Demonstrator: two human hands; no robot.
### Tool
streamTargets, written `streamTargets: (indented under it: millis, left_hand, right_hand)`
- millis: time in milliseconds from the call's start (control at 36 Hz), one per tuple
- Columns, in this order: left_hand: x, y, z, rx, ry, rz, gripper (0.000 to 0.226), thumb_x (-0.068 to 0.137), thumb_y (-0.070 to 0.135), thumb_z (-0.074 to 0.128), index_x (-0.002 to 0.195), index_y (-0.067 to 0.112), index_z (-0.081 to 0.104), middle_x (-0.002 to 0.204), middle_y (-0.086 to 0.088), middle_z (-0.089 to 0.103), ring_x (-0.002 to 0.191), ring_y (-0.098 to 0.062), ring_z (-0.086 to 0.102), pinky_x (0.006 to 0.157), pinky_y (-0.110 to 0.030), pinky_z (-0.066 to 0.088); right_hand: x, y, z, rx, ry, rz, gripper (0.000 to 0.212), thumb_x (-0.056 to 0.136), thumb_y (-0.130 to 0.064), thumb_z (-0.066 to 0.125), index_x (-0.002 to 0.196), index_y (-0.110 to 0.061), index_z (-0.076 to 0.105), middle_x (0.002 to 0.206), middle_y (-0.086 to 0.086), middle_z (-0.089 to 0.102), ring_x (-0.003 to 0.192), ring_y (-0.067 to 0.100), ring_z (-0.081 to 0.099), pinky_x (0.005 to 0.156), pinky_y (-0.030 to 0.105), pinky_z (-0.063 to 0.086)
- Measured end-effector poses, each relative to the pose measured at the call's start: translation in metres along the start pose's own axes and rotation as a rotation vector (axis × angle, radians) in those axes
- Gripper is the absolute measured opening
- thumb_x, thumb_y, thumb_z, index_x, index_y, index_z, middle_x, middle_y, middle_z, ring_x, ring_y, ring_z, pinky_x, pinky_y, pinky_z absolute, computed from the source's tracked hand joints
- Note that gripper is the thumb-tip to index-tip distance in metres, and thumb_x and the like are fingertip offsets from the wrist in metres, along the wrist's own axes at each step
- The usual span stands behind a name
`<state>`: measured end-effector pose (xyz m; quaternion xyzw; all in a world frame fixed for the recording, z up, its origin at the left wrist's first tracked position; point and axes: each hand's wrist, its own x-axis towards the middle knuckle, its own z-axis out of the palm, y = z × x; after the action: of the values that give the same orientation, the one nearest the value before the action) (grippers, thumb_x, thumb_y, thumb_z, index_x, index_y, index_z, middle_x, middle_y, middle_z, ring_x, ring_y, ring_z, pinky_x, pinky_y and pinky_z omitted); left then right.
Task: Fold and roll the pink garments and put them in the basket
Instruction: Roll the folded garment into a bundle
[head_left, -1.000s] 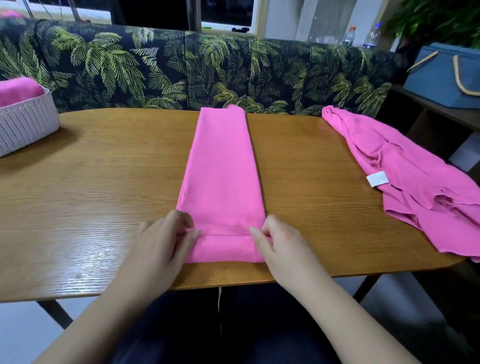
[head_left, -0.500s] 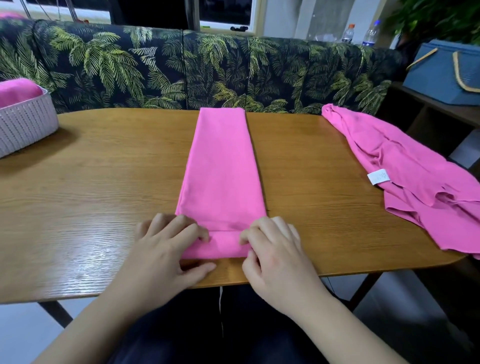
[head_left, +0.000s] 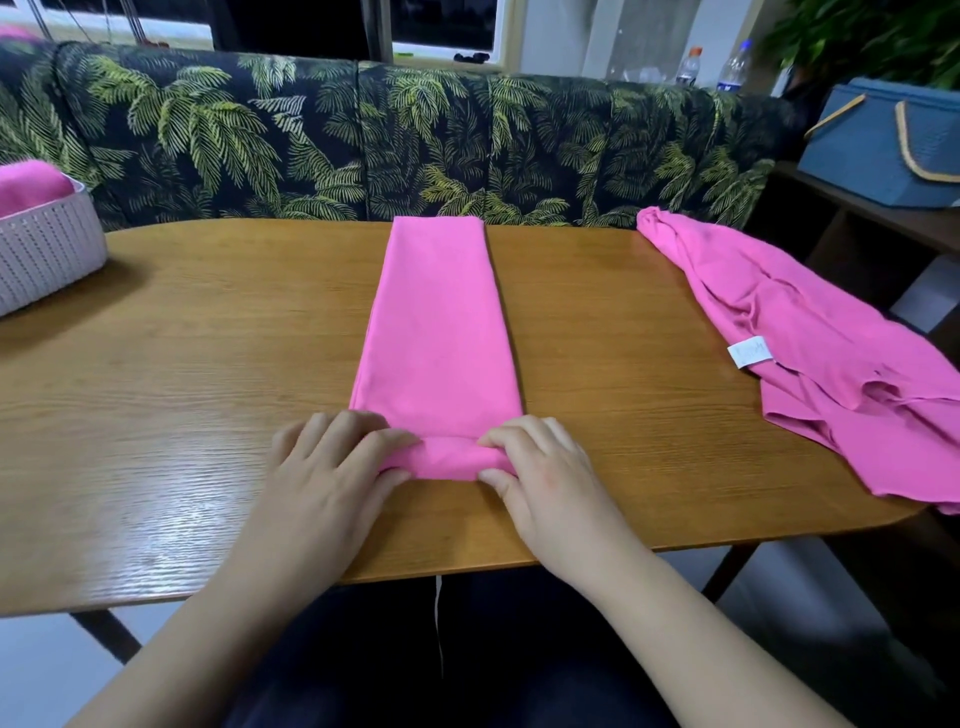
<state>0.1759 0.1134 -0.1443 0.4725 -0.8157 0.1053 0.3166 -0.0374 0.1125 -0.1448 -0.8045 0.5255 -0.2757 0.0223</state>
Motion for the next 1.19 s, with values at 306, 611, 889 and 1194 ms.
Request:
streamTargets:
  millis: [306,611,889,1194]
  left_hand:
    - [0.010,-0.002,0.001,0.052,-0.123,-0.022,0.039,0.084,0.040,0.046,0.112,0.018,0.064,0.120,-0.003,0.060,0.115,-0.023,0.048,0.098,-0.039,0.031]
    - [0.024,-0.006,0.015,0.191,-0.243,0.017,0.053,0.082,0.042,0.044,0.118,0.010,0.066,0.112,-0.006,0.061,0.110,-0.025,0.045,0.098,-0.039,0.031]
    - [0.058,-0.025,0.014,-0.084,-0.372,-0.063,0.048,0.096,0.041,0.042,0.130,0.007,0.050,0.121,-0.009,0.061,0.115,-0.024,0.047,0.093,-0.023,0.028]
    - [0.057,-0.020,0.017,-0.208,-0.247,-0.194,0.064,0.088,0.052,0.022,0.109,0.009,0.065,0.100,-0.011,0.063,0.092,-0.032,0.058,0.078,-0.033,0.042]
  right_hand:
    - [0.028,-0.005,-0.013,-0.068,-0.222,0.118,0.036,0.104,-0.032,0.027,0.125,-0.018,0.053,0.123,-0.001,0.052,0.115,0.019,0.040,0.096,0.034,0.030]
    - [0.031,-0.014,0.003,-0.264,0.083,0.181,0.021,0.091,-0.013,0.057,0.112,-0.013,0.062,0.107,0.005,0.054,0.100,0.026,0.051,0.084,0.039,0.041]
    - [0.034,0.001,0.001,-0.274,-0.043,0.064,0.052,0.077,-0.031,0.075,0.123,-0.014,0.058,0.120,0.001,0.058,0.117,0.022,0.052,0.100,0.038,0.037]
    - [0.044,0.015,-0.008,-0.167,-0.124,0.082,0.052,0.095,-0.047,0.045,0.141,-0.023,0.040,0.139,-0.007,0.047,0.129,0.013,0.037,0.099,0.029,0.020]
